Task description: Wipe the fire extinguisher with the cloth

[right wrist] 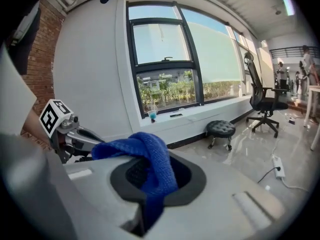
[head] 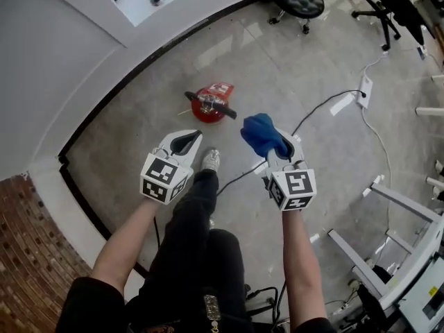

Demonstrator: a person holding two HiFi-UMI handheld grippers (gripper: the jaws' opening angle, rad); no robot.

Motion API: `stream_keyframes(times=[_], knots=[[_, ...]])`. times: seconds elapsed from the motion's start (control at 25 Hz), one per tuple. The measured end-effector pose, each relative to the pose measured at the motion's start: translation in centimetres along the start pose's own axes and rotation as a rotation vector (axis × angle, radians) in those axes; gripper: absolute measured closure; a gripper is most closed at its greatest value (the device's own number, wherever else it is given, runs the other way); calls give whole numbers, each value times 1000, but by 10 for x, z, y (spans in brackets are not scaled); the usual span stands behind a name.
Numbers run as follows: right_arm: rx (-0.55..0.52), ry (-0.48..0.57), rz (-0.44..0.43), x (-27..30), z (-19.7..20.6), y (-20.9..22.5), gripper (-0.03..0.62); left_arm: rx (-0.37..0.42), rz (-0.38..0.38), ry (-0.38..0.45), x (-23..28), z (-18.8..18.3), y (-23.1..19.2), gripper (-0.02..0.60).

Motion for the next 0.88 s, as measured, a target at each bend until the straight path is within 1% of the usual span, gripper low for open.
stream_keyframes(times=[0.12,0.28,0.36,0.44,0.56,0.64,0.76,0.88], knots=[[-8,-73,-35,32,-12,22,568,-79,-37,-48,26,-20,-12,575],[-3,-139,-86,70,-32,58,568,-117,-90,-90,65,-49,-23,575],[-6,-164,-146,82,-41,79,568,-132,-119,-108,84,-59,-17,575],[-15,-180,-227,92,-49,100,568,-136,-149,-133,101,-66,-5,575],[-43,-185,-336,104,-68,135,567,-152,-215,-165,124,-90,12,575],[-79,-204,-405,106,-85,159,568,-215,-288,-172,138,-106,25,575],[-137,-221,-507,104,-105,185,566,-344,-412,-165,150,-124,42,575],[-181,-230,-585,113,-116,204,568,-413,-498,-145,155,-137,48,575]])
Point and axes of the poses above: the fingertips, and each gripper's own axes: x forward along the fingers, y to its right, z out of its underside, the point moved 9 cm from there along -x, backward along the fingers, and after that the axes turned 8 degrees about -z, right-handed, at the moved point
